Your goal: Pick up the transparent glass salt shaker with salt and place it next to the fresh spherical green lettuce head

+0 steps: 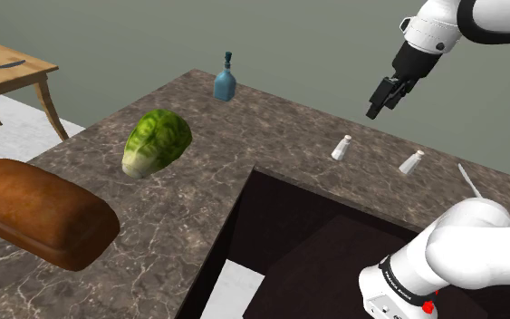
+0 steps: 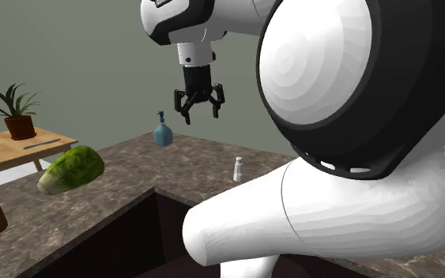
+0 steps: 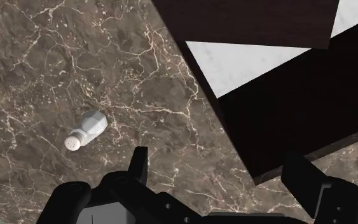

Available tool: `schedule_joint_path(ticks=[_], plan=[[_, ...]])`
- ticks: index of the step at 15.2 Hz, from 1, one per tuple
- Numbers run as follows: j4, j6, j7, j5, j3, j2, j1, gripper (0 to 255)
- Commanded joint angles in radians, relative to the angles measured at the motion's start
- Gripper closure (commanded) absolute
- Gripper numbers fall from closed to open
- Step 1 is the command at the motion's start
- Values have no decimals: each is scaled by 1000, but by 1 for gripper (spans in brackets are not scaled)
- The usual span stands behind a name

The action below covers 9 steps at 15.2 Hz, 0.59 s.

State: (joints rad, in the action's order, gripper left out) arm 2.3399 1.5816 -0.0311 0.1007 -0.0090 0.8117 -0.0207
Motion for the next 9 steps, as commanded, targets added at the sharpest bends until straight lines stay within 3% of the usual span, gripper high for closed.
schedule_joint_path(ticks=[1, 9], plan=[[0, 0, 0, 0, 0, 0, 0, 0], [182, 266, -175, 82, -176, -15, -29, 0]])
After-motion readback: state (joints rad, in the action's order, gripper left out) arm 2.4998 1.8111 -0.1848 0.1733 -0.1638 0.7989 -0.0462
